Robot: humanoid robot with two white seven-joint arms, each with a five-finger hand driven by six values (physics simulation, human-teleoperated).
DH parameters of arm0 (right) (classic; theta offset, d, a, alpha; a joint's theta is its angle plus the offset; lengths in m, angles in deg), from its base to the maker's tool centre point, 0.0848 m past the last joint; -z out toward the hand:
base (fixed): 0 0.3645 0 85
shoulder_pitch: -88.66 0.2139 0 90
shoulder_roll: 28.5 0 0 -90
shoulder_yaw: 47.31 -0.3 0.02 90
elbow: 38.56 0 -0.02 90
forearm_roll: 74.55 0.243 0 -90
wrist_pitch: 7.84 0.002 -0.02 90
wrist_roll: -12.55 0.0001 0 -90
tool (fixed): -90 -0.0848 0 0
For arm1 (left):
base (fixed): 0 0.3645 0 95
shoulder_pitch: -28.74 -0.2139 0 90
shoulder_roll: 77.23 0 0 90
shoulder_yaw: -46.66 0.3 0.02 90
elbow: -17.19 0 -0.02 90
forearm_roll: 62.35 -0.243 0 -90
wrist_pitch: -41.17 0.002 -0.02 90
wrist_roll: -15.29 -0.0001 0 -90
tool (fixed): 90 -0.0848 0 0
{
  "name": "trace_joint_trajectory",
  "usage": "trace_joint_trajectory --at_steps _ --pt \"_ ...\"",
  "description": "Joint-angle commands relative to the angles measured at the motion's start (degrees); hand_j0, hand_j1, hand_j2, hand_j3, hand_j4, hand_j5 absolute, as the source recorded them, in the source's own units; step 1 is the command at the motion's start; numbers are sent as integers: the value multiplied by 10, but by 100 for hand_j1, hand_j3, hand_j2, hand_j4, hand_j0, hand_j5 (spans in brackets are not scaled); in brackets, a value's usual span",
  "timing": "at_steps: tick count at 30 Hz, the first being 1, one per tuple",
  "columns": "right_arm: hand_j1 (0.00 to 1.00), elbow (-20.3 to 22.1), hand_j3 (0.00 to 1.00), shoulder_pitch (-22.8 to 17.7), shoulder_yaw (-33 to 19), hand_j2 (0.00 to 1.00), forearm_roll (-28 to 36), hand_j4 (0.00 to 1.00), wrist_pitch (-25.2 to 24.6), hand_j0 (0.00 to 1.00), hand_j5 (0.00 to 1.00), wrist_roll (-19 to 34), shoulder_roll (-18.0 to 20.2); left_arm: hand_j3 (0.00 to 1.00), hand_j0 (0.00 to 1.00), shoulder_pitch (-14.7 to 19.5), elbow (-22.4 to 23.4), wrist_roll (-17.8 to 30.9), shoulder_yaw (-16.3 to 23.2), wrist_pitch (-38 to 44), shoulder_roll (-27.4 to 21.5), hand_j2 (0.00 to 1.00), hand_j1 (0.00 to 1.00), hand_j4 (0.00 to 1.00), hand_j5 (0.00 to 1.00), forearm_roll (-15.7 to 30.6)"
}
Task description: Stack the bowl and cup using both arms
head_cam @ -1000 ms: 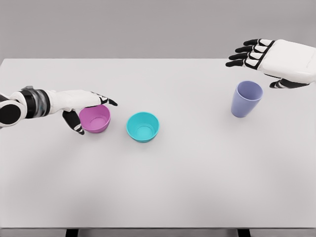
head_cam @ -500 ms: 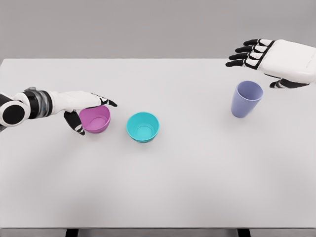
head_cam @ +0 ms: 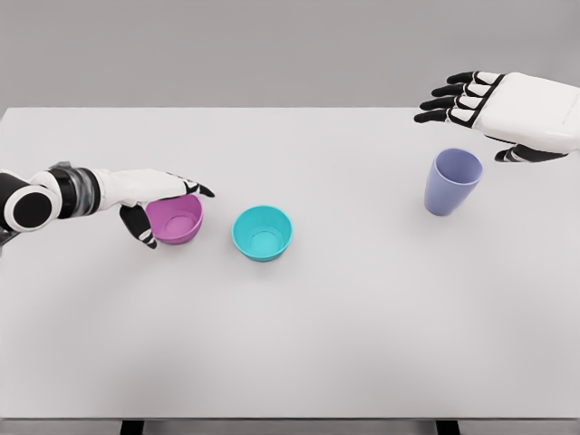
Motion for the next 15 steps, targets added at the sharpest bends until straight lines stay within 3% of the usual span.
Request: trace_joint_trajectory --at_steps 1,15 --pt "100 0 100 0 0 100 3 100 -2 100 100 0 1 100 100 0 4 0 3 -1 3 100 100 100 100 -1" --pt "100 0 100 0 1 100 3 100 -2 100 100 0 1 100 100 0 27 0 4 -2 17 100 100 100 100 -6"
